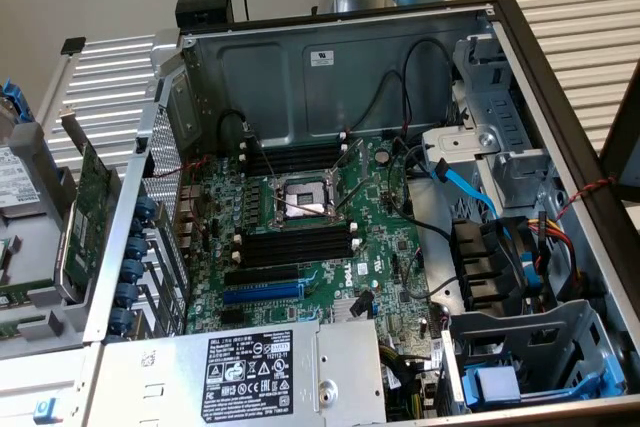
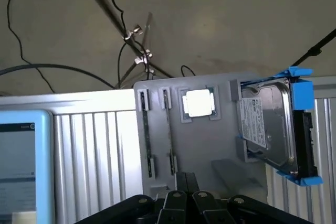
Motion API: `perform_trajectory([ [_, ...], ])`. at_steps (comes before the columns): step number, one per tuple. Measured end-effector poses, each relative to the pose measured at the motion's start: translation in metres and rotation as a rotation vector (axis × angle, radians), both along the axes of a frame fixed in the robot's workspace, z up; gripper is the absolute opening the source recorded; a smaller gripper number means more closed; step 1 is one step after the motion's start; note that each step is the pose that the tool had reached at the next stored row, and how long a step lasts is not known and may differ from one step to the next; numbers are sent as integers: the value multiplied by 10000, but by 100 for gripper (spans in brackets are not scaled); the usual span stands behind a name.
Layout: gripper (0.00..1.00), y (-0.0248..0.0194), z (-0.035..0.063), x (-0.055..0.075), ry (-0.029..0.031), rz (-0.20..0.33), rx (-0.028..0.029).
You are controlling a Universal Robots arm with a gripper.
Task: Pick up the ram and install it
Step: 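Pick up the ram and move it above insertion slot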
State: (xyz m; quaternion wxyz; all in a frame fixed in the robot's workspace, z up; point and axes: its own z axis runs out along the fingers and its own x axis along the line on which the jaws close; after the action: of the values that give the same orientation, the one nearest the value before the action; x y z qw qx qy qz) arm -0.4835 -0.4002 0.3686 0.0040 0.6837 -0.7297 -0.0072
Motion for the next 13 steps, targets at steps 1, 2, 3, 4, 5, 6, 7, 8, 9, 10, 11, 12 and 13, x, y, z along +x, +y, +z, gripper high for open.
perform_trajectory([
  [1, 11, 0, -1, 0, -8, 152, 0],
  [2, 11, 0, -2, 0, -15, 299, 0],
  [3, 11, 0, -2, -1, -19, 441, -1],
  [4, 11, 0, -2, 0, -27, 575, -2],
  [5, 11, 0, -2, -1, -36, 704, -3],
  [6, 11, 0, -1, -1, -51, 814, -6],
  [7, 11, -1, -2, -2, -77, 910, -7],
  [8, 11, -3, -4, -3, -111, 969, -11],
  [9, 11, -3, -3, -6, -149, 1006, -21],
  [10, 11, -5, -3, -7, -172, 1027, -25],
  [11, 11, -6, -3, -8, -180, 1042, -26],
  [12, 11, -8, -3, -9, -184, 1049, -27],
  [13, 11, -13, -4, -10, -186, 1051, -27],
])
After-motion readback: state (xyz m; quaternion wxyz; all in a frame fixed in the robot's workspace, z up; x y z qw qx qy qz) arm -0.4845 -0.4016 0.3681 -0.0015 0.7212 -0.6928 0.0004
